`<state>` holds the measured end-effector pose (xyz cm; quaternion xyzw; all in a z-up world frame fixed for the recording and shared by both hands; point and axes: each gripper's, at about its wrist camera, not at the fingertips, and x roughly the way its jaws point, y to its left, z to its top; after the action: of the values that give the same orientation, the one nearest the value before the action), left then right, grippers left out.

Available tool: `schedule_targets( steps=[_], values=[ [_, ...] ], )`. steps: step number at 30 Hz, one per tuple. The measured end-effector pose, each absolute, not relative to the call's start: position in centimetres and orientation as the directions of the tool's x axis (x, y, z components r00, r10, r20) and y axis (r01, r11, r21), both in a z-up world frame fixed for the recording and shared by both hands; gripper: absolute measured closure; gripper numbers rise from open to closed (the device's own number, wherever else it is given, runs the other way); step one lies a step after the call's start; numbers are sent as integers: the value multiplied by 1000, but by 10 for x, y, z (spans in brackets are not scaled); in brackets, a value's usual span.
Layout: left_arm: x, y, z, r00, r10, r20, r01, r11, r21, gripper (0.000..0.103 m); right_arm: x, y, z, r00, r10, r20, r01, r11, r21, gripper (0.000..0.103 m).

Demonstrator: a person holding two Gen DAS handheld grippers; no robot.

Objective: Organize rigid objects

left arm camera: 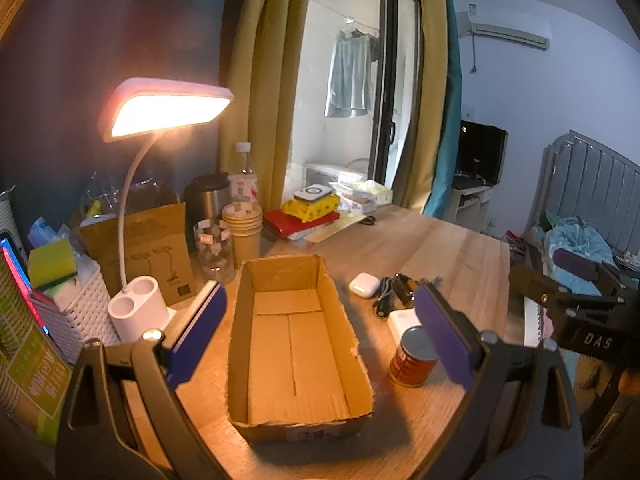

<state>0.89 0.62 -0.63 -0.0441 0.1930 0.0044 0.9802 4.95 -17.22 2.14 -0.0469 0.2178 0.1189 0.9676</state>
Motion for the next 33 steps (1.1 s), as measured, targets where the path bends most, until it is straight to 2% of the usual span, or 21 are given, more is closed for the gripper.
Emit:
schedule_targets(
  steps=[33],
  values=[
    [13, 4, -10, 917, -34, -397, -4, 995, -95, 7, 49, -171, 11, 874, 214, -437, -256, 966, -39, 3]
  ],
)
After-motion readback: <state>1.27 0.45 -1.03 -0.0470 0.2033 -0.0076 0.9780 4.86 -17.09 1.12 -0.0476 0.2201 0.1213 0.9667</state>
